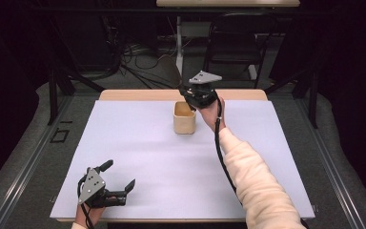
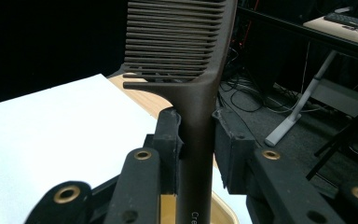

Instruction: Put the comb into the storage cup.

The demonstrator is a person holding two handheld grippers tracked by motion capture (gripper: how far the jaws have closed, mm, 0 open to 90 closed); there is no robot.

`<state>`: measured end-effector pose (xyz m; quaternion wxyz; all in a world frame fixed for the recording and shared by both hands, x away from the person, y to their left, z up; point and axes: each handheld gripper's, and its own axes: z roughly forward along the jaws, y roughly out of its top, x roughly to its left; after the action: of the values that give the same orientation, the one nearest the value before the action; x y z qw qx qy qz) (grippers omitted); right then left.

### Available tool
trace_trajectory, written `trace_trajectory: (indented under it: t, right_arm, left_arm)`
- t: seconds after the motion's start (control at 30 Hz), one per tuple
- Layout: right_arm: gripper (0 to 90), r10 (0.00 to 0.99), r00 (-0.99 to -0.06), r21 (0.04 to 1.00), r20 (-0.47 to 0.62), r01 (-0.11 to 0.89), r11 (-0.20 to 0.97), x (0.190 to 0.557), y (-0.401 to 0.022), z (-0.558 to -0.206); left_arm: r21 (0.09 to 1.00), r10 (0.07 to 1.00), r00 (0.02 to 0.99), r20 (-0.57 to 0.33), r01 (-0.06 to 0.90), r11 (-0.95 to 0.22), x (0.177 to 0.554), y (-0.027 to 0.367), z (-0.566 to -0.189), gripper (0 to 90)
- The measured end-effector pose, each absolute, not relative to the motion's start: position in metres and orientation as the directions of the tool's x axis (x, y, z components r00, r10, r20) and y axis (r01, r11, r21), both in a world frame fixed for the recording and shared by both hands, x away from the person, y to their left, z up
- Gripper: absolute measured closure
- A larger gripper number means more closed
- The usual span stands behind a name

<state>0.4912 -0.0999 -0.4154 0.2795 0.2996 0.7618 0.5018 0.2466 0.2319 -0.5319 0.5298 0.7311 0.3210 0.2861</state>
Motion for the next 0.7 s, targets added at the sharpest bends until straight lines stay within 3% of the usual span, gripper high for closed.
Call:
trace_trajectory:
  t: [0.7]
  right_arm:
    - [71.9,0.738,-0.663,0.936,-0.122,0.171,0.309,0.4967,-0.0919,-0.4259]
  left_arm:
    - [0.959,0.772,0.631,0.079,0.165,-0.232,0.2461,0.2322,-0.5317,0.9]
